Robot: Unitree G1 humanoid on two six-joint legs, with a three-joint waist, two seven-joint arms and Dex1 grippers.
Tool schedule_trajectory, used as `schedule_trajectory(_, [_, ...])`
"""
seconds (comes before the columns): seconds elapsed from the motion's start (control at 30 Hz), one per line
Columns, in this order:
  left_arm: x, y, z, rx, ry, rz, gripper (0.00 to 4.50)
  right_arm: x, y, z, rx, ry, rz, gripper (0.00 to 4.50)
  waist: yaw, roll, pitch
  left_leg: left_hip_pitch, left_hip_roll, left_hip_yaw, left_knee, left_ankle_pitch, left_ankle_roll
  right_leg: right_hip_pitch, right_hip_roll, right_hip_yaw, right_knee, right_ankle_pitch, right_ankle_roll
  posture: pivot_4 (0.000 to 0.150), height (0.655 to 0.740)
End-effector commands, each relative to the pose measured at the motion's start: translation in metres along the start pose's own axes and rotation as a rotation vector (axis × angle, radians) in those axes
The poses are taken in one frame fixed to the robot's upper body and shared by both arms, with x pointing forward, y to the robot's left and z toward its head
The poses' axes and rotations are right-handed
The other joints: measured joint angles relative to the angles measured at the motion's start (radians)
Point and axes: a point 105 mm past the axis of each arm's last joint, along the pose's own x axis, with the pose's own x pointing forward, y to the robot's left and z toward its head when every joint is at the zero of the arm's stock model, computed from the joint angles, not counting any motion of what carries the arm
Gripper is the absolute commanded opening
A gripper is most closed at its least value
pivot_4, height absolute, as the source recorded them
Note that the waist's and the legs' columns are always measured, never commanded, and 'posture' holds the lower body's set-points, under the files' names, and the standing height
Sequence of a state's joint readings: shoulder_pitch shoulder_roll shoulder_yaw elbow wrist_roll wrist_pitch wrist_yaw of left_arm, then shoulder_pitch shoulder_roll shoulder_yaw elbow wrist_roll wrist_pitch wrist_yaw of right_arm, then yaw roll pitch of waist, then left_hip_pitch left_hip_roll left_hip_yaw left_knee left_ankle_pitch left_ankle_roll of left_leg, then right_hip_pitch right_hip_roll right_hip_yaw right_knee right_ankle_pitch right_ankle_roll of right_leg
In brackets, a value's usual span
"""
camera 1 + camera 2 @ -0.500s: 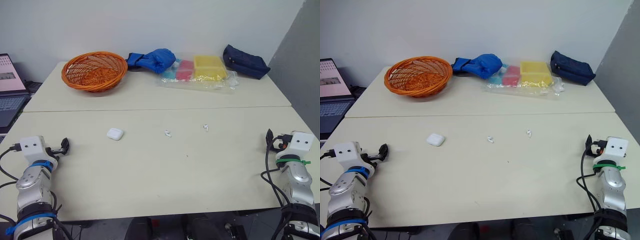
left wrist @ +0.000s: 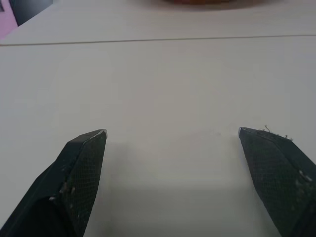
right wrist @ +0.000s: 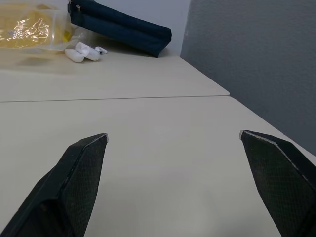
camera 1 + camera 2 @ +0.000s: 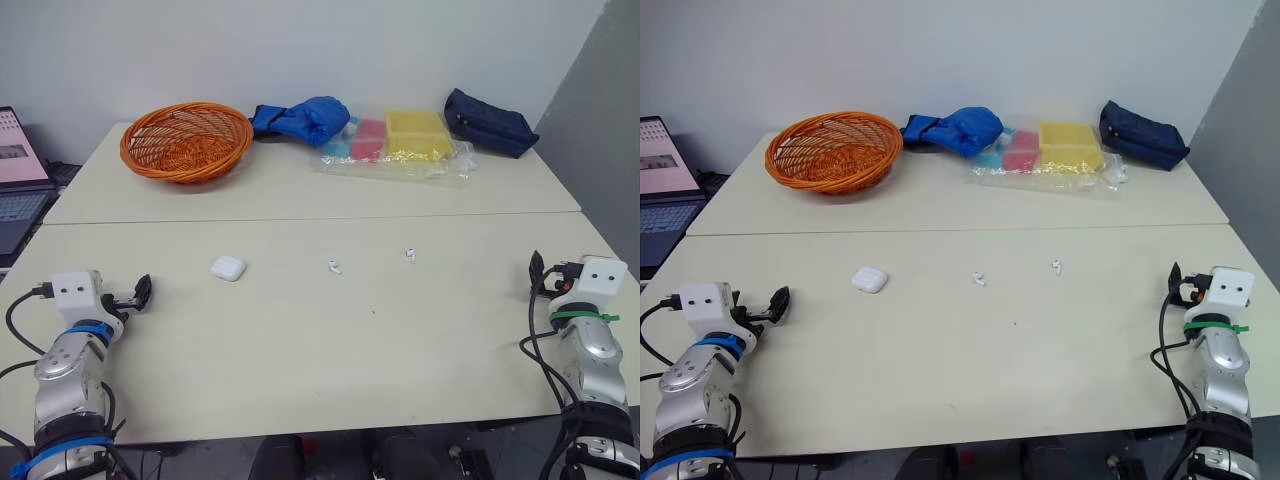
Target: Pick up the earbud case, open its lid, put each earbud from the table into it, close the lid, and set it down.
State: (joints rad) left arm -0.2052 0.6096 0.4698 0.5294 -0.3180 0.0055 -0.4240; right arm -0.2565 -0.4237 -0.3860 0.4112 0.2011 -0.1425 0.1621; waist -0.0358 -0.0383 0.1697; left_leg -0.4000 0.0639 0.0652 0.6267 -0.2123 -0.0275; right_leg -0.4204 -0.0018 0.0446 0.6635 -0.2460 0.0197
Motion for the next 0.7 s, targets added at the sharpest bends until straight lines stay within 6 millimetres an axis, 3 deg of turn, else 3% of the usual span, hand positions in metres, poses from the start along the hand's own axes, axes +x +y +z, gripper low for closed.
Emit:
schedule_trajectory(0.03, [-0.006, -0.005, 0.022, 0.017, -0.059, -0.060, 4.47, 0.009, 0.004, 0.024, 0.010, -0.073, 0.036, 4.50, -0.003, 0.000, 0.000, 0.000, 0.000, 0.000, 0.000, 0.000, 0.000, 0.000, 0.000, 0.000, 0.000, 0.000, 0.000, 0.150, 0.7400])
schedule_trajectory(0.1, [-0.010, -0.010, 0.028, 0.028, -0.065, -0.100, 4.47, 0.011, 0.009, 0.028, 0.011, -0.082, 0.064, 4.50, -0.003, 0.000, 0.000, 0.000, 0.000, 0.000, 0.000, 0.000, 0.000, 0.000, 0.000, 0.000, 0.000, 0.000, 0.000, 0.150, 0.7400])
schedule_trajectory(0.23, [-0.035, -0.026, 0.055, 0.032, -0.091, -0.260, 4.47, 0.026, 0.040, 0.060, 0.010, -0.126, 0.291, 4.50, -0.014, 0.000, 0.001, 0.000, 0.001, 0.000, 0.000, 0.000, 0.000, 0.000, -0.001, 0.001, 0.000, 0.000, 0.000, 0.150, 0.7400])
schedule_trajectory(0.33, [-0.060, -0.065, 0.057, 0.049, -0.044, -0.476, 4.47, 0.025, 0.076, 0.078, 0.014, -0.104, 0.563, 4.50, -0.020, 0.000, 0.001, 0.000, 0.001, -0.001, 0.000, 0.000, 0.000, 0.000, -0.002, 0.001, 0.000, 0.000, 0.000, 0.150, 0.7400])
schedule_trajectory(0.4, [-0.066, -0.078, 0.056, 0.049, -0.026, -0.528, 4.47, 0.020, 0.095, 0.085, 0.021, -0.081, 0.715, 4.50, -0.019, 0.000, 0.001, 0.000, 0.001, -0.002, -0.001, 0.000, 0.000, 0.000, -0.002, 0.001, -0.001, -0.001, -0.001, 0.150, 0.7400])
schedule_trajectory(0.57, [-0.070, -0.114, 0.036, 0.006, 0.033, -0.628, 4.47, -0.008, 0.151, 0.120, 0.081, -0.065, 1.143, 4.50, -0.015, 0.000, 0.001, 0.000, 0.000, -0.004, 0.000, 0.000, 0.000, 0.000, 0.001, 0.000, 0.001, -0.001, -0.002, 0.150, 0.7400])
schedule_trajectory(0.7, [-0.061, -0.125, 0.019, 0.029, 0.071, -0.643, 4.47, -0.052, 0.189, 0.136, 0.076, -0.004, 1.480, 4.50, -0.009, 0.000, 0.001, -0.001, 0.000, -0.005, 0.000, 0.000, 0.000, 0.000, 0.002, -0.001, 0.000, -0.002, -0.003, 0.150, 0.7400])
